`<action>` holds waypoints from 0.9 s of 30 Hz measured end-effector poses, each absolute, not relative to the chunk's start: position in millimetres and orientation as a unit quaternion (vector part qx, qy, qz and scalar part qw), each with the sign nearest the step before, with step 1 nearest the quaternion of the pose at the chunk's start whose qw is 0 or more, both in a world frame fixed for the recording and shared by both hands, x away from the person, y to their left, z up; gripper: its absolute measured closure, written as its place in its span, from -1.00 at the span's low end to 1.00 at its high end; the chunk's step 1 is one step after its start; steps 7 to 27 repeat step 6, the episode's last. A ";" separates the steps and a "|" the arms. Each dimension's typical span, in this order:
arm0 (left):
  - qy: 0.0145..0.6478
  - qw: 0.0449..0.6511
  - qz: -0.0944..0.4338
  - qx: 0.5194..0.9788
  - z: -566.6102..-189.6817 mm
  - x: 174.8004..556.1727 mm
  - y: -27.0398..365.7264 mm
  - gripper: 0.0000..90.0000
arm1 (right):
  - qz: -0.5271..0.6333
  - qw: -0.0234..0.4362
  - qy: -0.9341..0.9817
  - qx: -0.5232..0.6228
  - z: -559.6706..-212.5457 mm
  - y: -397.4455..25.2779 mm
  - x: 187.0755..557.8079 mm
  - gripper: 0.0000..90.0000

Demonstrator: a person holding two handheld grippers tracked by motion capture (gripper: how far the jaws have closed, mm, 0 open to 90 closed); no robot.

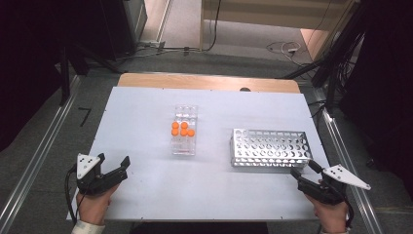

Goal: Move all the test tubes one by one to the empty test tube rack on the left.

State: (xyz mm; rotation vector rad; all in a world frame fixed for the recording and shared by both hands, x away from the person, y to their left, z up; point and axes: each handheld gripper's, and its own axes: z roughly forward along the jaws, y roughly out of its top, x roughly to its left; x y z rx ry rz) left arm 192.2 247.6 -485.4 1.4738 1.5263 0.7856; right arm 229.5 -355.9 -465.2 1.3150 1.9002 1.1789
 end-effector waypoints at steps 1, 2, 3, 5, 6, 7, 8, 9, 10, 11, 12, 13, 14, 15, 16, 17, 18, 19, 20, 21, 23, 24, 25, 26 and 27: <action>0.610 0.424 0.315 0.590 -485.9 192.0 248.0 -0.69 | 0.437 0.271 0.703 0.492 -465.8 -358.9 229.2 -0.43; 0.610 0.423 0.314 0.592 -486.4 192.0 248.4 -0.69 | 0.435 0.272 0.702 0.495 -466.6 -362.1 228.8 -0.44; 0.610 0.423 0.313 0.592 -487.3 192.4 248.8 -0.69 | 0.433 0.272 0.702 0.496 -467.7 -365.6 228.5 -0.46; 0.611 0.419 0.312 0.594 -489.8 193.4 248.7 -0.71 | 0.425 0.270 0.708 0.495 -470.9 -373.2 228.6 -0.56; 0.611 0.416 0.312 0.597 -491.9 194.3 248.5 -0.71 | 0.417 0.268 0.713 0.496 -473.3 -377.1 228.9 -0.62; 0.611 0.416 0.312 0.597 -491.9 194.3 248.5 -0.71 | 0.417 0.268 0.713 0.496 -473.3 -377.1 228.9 -0.62; 0.611 0.416 0.312 0.597 -491.9 194.3 248.5 -0.71 | 0.417 0.268 0.713 0.496 -473.3 -377.1 228.9 -0.62; 0.611 0.416 0.312 0.597 -491.9 194.3 248.5 -0.71 | 0.417 0.268 0.713 0.496 -473.3 -377.1 228.9 -0.62; 0.611 0.416 0.312 0.597 -491.9 194.3 248.5 -0.71 | 0.417 0.268 0.713 0.496 -473.3 -377.1 228.9 -0.62; 0.611 0.416 0.312 0.597 -491.9 194.3 248.5 -0.71 | 0.417 0.268 0.713 0.496 -473.3 -377.1 228.9 -0.62; 0.611 0.416 0.312 0.597 -491.9 194.3 248.5 -0.71 | 0.417 0.268 0.713 0.496 -473.3 -377.1 228.9 -0.62; 0.611 0.416 0.312 0.597 -491.9 194.3 248.5 -0.71 | 0.417 0.268 0.713 0.496 -473.3 -377.1 228.9 -0.62; 0.611 0.416 0.312 0.597 -491.9 194.3 248.5 -0.71 | 0.417 0.268 0.713 0.496 -473.3 -377.1 228.9 -0.62; 0.611 0.416 0.312 0.597 -491.9 194.3 248.5 -0.71 | 0.417 0.268 0.713 0.496 -473.3 -377.1 228.9 -0.62; 0.611 0.416 0.312 0.597 -491.9 194.3 248.5 -0.71 | 0.417 0.268 0.713 0.496 -473.3 -377.1 228.9 -0.62; 0.611 0.416 0.312 0.597 -491.9 194.3 248.5 -0.71 | 0.417 0.268 0.713 0.496 -473.3 -377.1 228.9 -0.62; 0.611 0.416 0.312 0.597 -491.9 194.3 248.5 -0.71 | 0.417 0.268 0.713 0.496 -473.3 -377.1 228.9 -0.62; 0.611 0.416 0.312 0.597 -491.9 194.3 248.5 -0.71 | 0.417 0.268 0.713 0.496 -473.3 -377.1 228.9 -0.62; 0.611 0.416 0.312 0.597 -491.9 194.3 248.5 -0.71 | 0.417 0.268 0.713 0.496 -473.3 -377.1 228.9 -0.62; 0.611 0.416 0.312 0.597 -491.9 194.3 248.5 -0.71 | 0.417 0.268 0.713 0.496 -473.3 -377.1 228.9 -0.62; 0.611 0.416 0.312 0.597 -491.9 194.3 248.5 -0.71 | 0.417 0.268 0.713 0.496 -473.3 -377.1 228.9 -0.62; 0.611 0.416 0.312 0.597 -491.9 194.3 248.5 -0.71 | 0.417 0.268 0.713 0.496 -473.3 -377.1 228.9 -0.62; 0.611 0.416 0.312 0.597 -491.9 194.3 248.5 -0.71 | 0.417 0.268 0.713 0.496 -473.3 -377.1 228.9 -0.62; 0.611 0.416 0.312 0.597 -491.9 194.3 248.5 -0.71 | 0.417 0.268 0.713 0.496 -473.3 -377.1 228.9 -0.62; 0.611 0.416 0.312 0.597 -491.9 194.3 248.5 -0.71 | 0.417 0.268 0.713 0.496 -473.3 -377.1 228.9 -0.62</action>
